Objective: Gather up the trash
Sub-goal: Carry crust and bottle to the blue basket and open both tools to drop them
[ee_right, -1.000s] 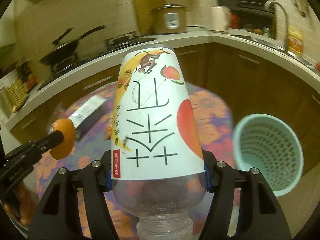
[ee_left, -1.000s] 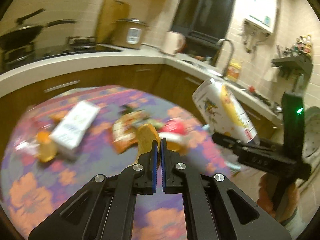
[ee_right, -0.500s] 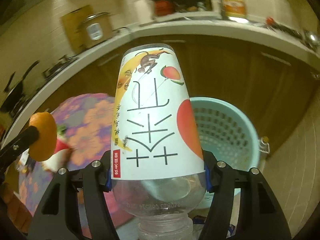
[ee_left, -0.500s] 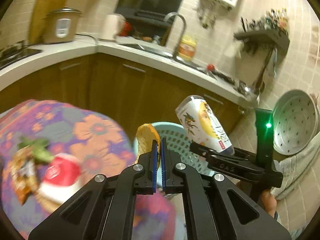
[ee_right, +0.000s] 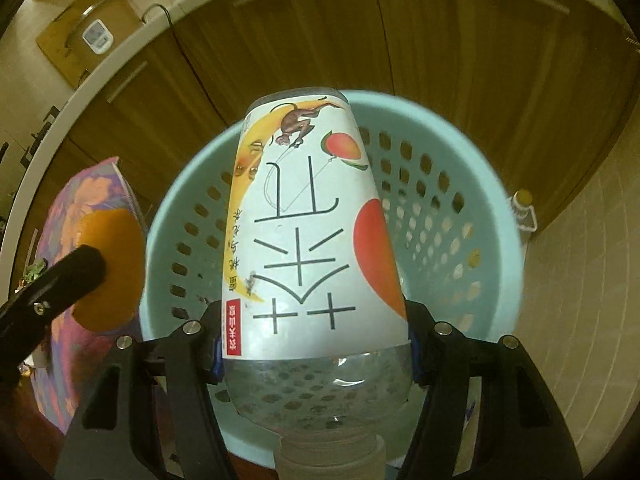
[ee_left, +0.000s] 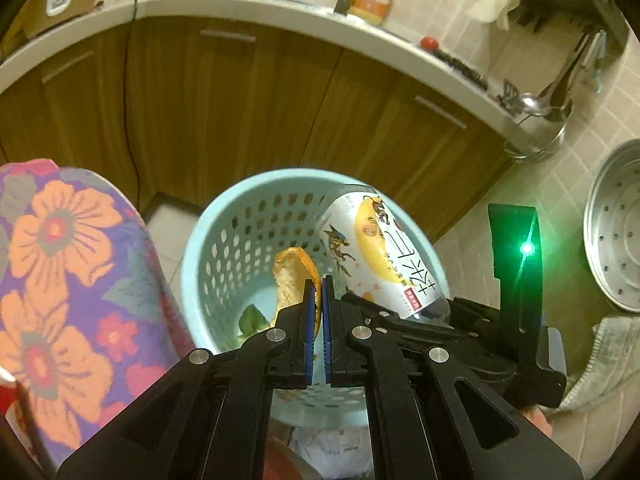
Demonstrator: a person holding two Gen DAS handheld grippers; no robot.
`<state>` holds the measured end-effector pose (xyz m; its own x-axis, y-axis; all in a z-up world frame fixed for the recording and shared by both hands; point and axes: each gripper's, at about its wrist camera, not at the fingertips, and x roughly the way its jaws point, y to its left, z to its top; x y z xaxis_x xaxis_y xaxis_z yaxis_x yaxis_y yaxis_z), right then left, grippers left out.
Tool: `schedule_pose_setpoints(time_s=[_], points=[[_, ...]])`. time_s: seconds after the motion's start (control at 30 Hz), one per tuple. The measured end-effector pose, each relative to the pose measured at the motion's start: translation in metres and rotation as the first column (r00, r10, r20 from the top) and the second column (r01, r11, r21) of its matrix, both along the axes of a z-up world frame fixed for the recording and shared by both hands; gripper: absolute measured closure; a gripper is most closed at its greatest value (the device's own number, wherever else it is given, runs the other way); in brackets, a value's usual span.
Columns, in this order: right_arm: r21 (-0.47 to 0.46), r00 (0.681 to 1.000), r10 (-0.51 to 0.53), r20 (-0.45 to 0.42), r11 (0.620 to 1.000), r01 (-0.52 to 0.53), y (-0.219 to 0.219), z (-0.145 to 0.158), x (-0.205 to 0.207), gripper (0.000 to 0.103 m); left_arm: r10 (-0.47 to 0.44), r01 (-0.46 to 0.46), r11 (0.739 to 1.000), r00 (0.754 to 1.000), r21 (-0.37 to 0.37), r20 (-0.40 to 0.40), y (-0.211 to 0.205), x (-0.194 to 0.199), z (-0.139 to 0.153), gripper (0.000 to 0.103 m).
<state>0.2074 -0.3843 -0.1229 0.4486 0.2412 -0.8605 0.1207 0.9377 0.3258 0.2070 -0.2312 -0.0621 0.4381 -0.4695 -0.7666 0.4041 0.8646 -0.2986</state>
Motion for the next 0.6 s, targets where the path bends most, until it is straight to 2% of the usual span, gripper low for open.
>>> schedule_pose_setpoints(time_s=[0.13,0.2,0.3,0.33,0.4,0.47,0.6], points=[[0.014,0.999,0.023,-0.029,1.000,-0.022,0.007,-0.008,0.006,0.042,0.011,-0.011,1.000,1.000,0.023,-0.015,-0.002,0.007,-0.007,0.100],[0.024,0.999,0.027,-0.040,0.999,-0.026,0.007,-0.011,0.010,0.042,0.019,-0.019,0.999,1.000,0.032,-0.016,-0.002,0.008,-0.009,0.088],[0.043,0.998,0.038,-0.053,0.998,-0.036,0.009,-0.015,0.011,0.042,0.028,-0.027,0.999,1.000,0.036,-0.012,0.001,0.007,-0.008,0.085],[0.048,0.998,0.043,-0.054,0.998,-0.040,0.010,-0.014,0.012,0.042,0.031,-0.031,0.999,0.999,0.033,-0.011,0.003,0.006,-0.007,0.084],[0.046,0.997,0.051,-0.051,0.998,-0.048,0.012,-0.013,0.010,0.042,0.037,-0.037,0.999,0.999,0.029,-0.003,0.005,0.003,-0.004,0.074],[0.045,0.998,0.054,-0.044,0.998,-0.052,0.014,-0.011,0.009,0.042,0.045,-0.045,0.999,0.999,0.029,0.008,0.008,0.000,-0.002,0.073],[0.043,0.998,0.052,-0.019,0.998,-0.051,0.011,0.000,-0.003,0.042,0.039,-0.039,0.999,0.999,-0.020,0.002,0.015,-0.005,0.005,0.069]])
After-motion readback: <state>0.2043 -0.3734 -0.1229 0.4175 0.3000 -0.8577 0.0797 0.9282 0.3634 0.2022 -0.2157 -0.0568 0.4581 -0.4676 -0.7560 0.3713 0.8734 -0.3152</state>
